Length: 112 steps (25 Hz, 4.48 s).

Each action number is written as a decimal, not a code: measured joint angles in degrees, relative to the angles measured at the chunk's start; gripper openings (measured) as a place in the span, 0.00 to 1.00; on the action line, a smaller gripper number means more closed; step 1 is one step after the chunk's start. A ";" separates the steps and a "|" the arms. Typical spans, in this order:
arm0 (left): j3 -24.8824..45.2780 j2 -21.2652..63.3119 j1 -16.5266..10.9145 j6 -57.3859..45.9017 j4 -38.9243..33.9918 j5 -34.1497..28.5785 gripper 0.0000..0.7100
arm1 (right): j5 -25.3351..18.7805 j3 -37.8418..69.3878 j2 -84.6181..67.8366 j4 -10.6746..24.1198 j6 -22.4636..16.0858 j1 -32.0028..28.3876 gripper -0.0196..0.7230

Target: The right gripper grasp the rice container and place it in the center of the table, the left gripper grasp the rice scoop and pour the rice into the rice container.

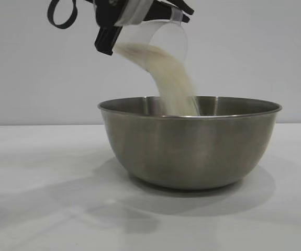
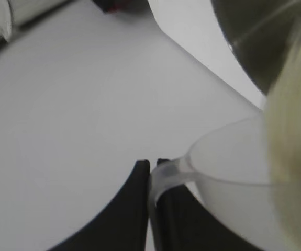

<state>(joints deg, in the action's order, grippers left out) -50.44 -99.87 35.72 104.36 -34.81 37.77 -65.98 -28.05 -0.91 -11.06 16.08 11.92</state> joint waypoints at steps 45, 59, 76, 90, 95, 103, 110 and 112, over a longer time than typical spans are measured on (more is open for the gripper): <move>22.76 -14.29 -29.16 -101.11 24.30 27.29 0.00 | 0.00 0.00 0.00 0.00 0.00 0.00 0.54; 24.43 -18.27 -29.16 -101.43 24.62 27.32 0.30 | 0.00 0.00 0.00 0.00 0.00 0.00 0.54; 36.09 -3.55 -29.27 -102.82 34.74 27.32 0.32 | 0.00 0.00 0.00 0.00 0.00 0.00 0.54; 34.55 14.68 -40.31 -108.54 22.54 27.04 0.32 | 0.00 0.00 0.00 0.00 -0.02 0.00 0.54; 35.19 34.33 -40.54 -110.14 14.31 13.24 0.32 | 0.00 0.00 0.00 0.00 -0.02 0.00 0.54; 34.18 66.82 -40.54 -125.29 2.40 -20.22 0.32 | 0.00 0.00 0.00 0.00 -0.02 0.00 0.54; 34.18 83.59 -40.54 -153.59 -17.07 -34.03 0.32 | 0.00 0.00 0.00 0.00 -0.02 0.00 0.54; 34.18 86.06 -40.02 -161.33 -23.40 -34.63 0.32 | 0.00 0.00 0.00 0.00 -0.02 0.00 0.54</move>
<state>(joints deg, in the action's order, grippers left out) -16.26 -13.81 -4.30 -56.97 -58.21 3.14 -65.98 -28.05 -0.91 -11.06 16.06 11.92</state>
